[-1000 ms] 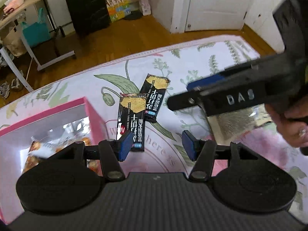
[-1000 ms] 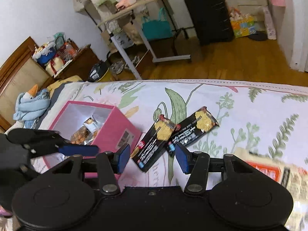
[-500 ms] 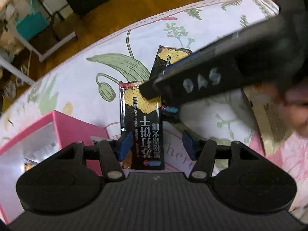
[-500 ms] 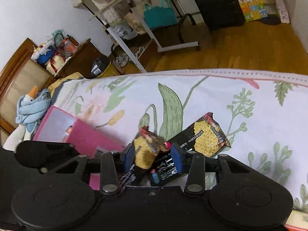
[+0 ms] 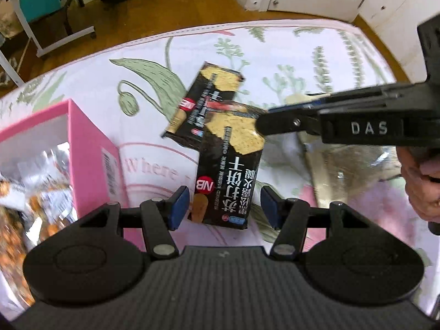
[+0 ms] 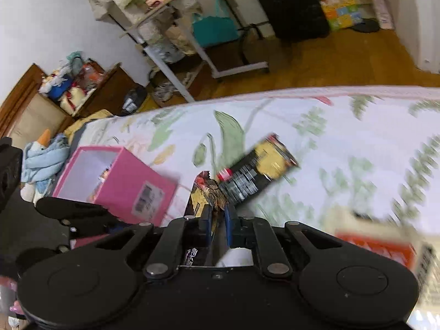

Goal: Organize snacks
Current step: 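Grasp a black NB biscuit pack with the left gripper while the right gripper grips it too, then carry the black pack over the pink box and open both grippers to drop it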

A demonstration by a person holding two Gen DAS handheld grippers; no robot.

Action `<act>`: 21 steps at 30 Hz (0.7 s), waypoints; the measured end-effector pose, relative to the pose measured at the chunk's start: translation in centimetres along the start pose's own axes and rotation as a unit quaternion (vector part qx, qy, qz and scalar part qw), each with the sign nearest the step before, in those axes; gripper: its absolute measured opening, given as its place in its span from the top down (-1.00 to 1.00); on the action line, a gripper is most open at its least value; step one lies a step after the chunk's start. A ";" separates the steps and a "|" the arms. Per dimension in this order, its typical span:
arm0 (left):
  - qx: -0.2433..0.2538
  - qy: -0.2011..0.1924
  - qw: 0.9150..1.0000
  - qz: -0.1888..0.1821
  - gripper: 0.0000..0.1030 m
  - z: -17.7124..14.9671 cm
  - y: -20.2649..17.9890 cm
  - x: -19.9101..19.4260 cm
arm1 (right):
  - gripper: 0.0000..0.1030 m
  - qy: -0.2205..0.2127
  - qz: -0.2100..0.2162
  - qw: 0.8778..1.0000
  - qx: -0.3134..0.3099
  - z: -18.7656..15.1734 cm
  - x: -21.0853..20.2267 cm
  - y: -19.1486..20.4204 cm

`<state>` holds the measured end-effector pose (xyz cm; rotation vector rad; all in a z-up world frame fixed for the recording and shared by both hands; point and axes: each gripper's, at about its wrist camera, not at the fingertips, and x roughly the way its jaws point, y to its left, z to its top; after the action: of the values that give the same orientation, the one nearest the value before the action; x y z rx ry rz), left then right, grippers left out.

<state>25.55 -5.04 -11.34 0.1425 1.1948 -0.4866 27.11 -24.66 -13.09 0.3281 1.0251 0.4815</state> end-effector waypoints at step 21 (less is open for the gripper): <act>0.055 0.019 0.998 0.036 -0.47 -1.9 -2.1 5.1 | 0.14 0.067 -0.004 0.990 0.127 -3.1 1.7 -1.4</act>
<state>24.47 -7.66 -16.39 0.2885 1.1972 -0.4886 25.47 -24.82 -16.54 0.5221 1.2220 0.3692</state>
